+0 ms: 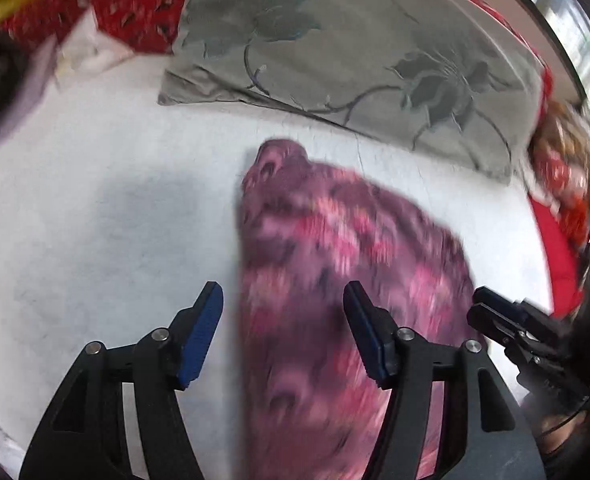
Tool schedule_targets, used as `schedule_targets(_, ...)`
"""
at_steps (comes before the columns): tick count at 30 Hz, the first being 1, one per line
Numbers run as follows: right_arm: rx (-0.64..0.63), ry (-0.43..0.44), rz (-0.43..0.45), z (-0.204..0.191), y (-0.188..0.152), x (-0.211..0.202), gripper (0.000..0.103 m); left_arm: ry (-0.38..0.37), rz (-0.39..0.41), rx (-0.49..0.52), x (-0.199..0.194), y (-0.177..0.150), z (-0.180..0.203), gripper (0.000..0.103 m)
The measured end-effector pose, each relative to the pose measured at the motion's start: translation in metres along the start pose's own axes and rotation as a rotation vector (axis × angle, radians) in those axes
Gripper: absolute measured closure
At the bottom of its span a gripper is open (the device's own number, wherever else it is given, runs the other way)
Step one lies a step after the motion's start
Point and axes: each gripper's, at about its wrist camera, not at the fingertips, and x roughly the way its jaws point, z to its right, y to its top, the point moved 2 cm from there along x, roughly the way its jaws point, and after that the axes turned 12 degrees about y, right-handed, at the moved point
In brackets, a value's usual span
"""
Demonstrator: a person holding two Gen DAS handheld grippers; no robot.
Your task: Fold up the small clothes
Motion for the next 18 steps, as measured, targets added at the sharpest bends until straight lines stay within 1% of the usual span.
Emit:
schedule_targets(1,-0.02,-0.024,-0.024,-0.003,-0.008,0.003,0.062,0.029,-0.011,0.038,0.006,-0.012,0.005,0.04)
schedule_targets(2,-0.041,-0.072,-0.079,-0.002,-0.02,0.012,0.061,0.043,-0.012,0.057,0.011,-0.019,0.007,0.038)
schedule_targets(3,-0.056,-0.134,-0.149,0.002,-0.032,0.025,0.061,0.069,0.009,0.074,0.012,-0.025,0.009,0.038)
schedule_targets(4,-0.079,-0.15,-0.138,0.0,-0.037,0.027,0.061,0.086,0.018,0.083,0.007,-0.024,0.011,0.039)
schedule_targets(5,-0.09,-0.171,-0.13,-0.006,-0.035,0.024,0.061,0.089,0.006,0.088,0.0,-0.022,0.011,0.04)
schedule_targets(6,-0.08,-0.192,-0.146,-0.01,-0.032,0.022,0.062,0.081,-0.003,0.082,-0.009,-0.021,0.009,0.04)
schedule_targets(7,-0.072,-0.2,-0.145,-0.015,-0.031,0.017,0.061,0.065,0.001,0.076,-0.017,-0.021,0.006,0.04)
schedule_targets(8,-0.075,-0.165,-0.122,-0.026,-0.032,0.007,0.059,0.045,0.017,0.068,-0.029,-0.025,0.002,0.04)
schedule_targets(10,-0.105,-0.111,-0.099,-0.041,-0.04,-0.004,0.06,0.051,0.04,0.062,-0.038,-0.035,-0.004,0.039)
schedule_targets(11,-0.122,-0.11,-0.104,-0.046,-0.048,-0.006,0.058,0.061,0.034,0.062,-0.036,-0.043,-0.005,0.038)
schedule_targets(12,-0.138,-0.136,-0.128,-0.047,-0.059,-0.002,0.053,0.071,0.002,0.071,-0.026,-0.051,-0.004,0.038)
schedule_targets(13,-0.147,-0.178,-0.164,-0.044,-0.07,0.005,0.051,0.082,-0.033,0.082,-0.014,-0.057,-0.002,0.037)
schedule_targets(14,-0.158,-0.217,-0.202,-0.038,-0.081,0.015,0.051,0.101,-0.048,0.078,-0.005,-0.063,-0.004,0.034)
schedule_targets(16,-0.146,-0.212,-0.171,-0.033,-0.084,0.007,0.048,0.083,-0.051,0.047,-0.011,-0.064,-0.01,0.035)
schedule_targets(18,-0.086,-0.213,-0.157,-0.034,-0.081,-0.003,0.048,0.054,-0.079,0.013,-0.019,-0.065,-0.017,0.035)
